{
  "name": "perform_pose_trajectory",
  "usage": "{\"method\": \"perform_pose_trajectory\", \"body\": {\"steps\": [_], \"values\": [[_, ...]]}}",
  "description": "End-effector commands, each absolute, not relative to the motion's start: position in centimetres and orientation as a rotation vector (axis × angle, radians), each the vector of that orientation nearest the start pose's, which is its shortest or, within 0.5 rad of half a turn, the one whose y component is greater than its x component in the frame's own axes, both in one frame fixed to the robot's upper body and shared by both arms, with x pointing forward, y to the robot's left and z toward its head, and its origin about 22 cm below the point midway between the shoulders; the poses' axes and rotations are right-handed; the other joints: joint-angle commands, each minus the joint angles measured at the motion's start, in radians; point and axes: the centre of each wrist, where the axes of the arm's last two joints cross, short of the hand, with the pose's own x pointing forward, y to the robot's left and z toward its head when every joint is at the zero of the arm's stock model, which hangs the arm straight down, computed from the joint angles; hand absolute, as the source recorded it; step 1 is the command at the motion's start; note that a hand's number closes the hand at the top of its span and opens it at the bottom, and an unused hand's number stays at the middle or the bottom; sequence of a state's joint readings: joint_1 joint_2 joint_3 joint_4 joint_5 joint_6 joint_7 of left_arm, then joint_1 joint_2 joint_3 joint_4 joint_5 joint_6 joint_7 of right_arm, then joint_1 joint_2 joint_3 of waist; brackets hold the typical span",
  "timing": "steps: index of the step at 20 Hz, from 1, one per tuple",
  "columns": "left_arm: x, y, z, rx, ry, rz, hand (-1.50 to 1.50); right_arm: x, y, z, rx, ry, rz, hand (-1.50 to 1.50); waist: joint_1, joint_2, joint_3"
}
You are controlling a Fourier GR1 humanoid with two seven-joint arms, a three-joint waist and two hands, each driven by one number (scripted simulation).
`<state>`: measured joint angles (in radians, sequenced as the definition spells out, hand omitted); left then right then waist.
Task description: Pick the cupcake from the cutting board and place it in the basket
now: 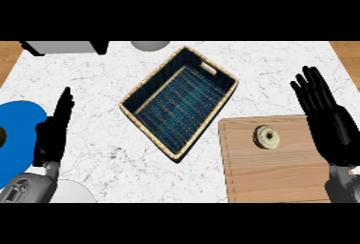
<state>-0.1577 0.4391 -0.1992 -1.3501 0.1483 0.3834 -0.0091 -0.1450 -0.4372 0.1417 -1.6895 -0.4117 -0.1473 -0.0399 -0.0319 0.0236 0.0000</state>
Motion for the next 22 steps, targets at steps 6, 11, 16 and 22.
{"method": "perform_pose_trajectory", "body": {"steps": [6,11,16,22], "values": [[28.3,30.7,3.6,0.416,-1.555,-0.006,0.00,21.9,-39.0,4.7,-0.812,-1.497,-0.232,1.50,-0.022,-0.033,-0.003],[29.2,28.8,4.3,0.263,-1.527,-0.042,0.00,25.9,-30.0,2.5,-0.970,-1.732,-0.311,-1.50,0.049,-0.015,-0.003],[29.5,28.3,4.5,0.278,-1.526,-0.029,0.00,25.8,-33.4,1.1,-1.322,-1.475,-0.424,-1.50,0.042,-0.016,-0.009],[29.5,29.0,5.4,0.312,-1.521,-0.033,0.00,23.7,-36.1,1.0,-1.271,-1.149,-0.197,-1.50,0.024,-0.027,-0.015]]}}
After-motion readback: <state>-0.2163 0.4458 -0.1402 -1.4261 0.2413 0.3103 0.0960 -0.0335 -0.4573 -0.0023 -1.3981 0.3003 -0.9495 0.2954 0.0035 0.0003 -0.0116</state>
